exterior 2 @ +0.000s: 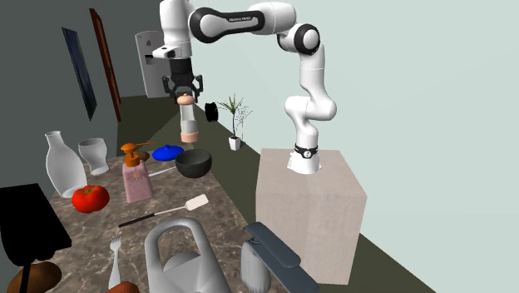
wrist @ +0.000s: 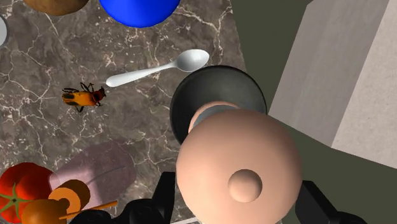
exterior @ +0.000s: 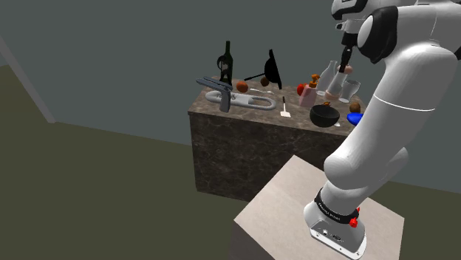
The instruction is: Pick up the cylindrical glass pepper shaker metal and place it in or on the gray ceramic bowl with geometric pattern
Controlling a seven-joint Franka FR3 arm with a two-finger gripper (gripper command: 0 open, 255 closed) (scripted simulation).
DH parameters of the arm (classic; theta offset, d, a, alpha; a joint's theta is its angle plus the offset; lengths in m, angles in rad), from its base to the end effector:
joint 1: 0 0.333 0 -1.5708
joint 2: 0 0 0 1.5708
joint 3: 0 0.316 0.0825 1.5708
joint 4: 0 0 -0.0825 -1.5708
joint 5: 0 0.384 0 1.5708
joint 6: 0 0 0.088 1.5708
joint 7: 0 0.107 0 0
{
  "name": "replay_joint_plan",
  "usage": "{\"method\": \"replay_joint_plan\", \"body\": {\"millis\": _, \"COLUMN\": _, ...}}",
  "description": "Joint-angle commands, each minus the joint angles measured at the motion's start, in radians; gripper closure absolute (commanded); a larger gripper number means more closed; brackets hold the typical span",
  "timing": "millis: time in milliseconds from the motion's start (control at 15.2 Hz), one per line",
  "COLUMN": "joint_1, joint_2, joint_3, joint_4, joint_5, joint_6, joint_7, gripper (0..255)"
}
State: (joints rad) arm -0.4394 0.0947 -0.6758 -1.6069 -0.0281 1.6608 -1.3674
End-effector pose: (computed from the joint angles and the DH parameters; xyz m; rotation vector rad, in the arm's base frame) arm 0.2676 -0.5172 0.5729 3.1036 0.4004 -0.1393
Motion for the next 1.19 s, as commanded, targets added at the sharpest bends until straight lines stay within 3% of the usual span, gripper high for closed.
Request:
{"method": "replay_joint_plan", "body": {"millis": 0, "joint_1": 0.001, "joint_2": -0.005, "joint_3": 0.0, "joint_4": -0.031, "joint_5": -0.003, "joint_6": 0.028, "joint_7": 0.002, "gripper": 255}}
{"method": "replay_joint_plan", "body": {"millis": 792, "joint_1": 0.003, "joint_2": -0.002, "joint_3": 0.002, "joint_4": -0.198, "joint_5": -0.002, "joint_6": 0.196, "joint_7": 0.011, "gripper": 255}}
{"method": "replay_joint_plan", "body": {"millis": 1122, "joint_1": 0.003, "joint_2": -0.002, "joint_3": 0.002, "joint_4": -0.198, "joint_5": -0.002, "joint_6": 0.196, "joint_7": 0.011, "gripper": 255}}
